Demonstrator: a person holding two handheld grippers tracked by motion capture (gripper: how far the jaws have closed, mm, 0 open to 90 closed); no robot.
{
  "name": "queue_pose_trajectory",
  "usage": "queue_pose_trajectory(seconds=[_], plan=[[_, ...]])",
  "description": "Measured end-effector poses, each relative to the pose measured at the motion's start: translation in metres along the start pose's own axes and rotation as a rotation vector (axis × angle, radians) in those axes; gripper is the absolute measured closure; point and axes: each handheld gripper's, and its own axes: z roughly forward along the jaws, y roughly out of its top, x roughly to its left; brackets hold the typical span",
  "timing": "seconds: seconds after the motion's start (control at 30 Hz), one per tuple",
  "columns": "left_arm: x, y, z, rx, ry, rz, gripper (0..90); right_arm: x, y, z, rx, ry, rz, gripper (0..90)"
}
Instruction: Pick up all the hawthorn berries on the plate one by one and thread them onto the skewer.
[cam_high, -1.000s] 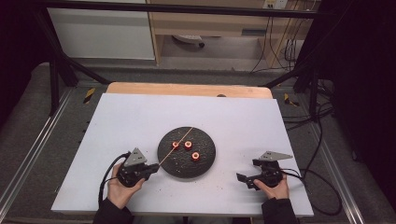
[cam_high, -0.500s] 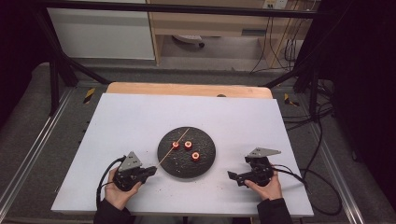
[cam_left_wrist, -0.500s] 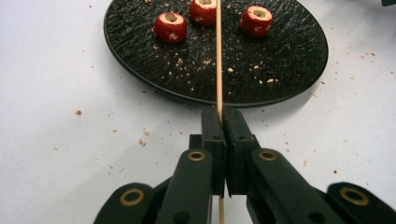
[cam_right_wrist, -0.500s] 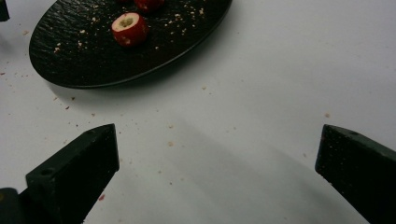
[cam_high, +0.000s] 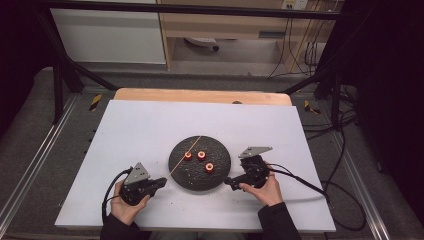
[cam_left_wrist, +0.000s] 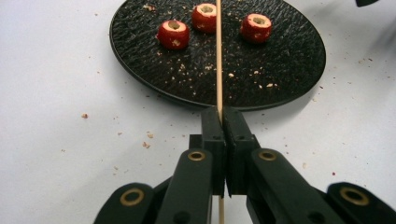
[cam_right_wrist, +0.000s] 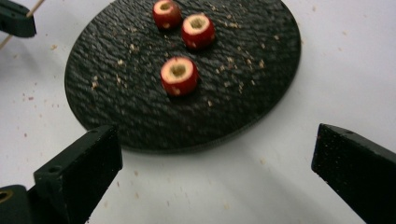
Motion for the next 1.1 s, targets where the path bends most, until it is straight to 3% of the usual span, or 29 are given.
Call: queue_pose_trajectory(seconds=[0.23,0.6,0.87,1.1], plan=[[0.001,-0.001,0.001,0.005,0.002,0.001,88.0,0.01,0.029,0.02,0.081,-0.001,-0.056,7.6],[0.001,-0.001,0.002,0.012,0.0,0.005,88.0,0.022,0.061,0.046,0.191,0.025,-0.127,24.3],[0.003,-0.002,0.003,0.022,0.0,0.002,88.0,0.021,0.067,0.06,0.276,0.029,-0.184,37.2],[0.004,-0.003,0.004,0.026,0.001,0.001,88.0,0.019,0.069,0.068,0.316,0.065,-0.203,47.8]])
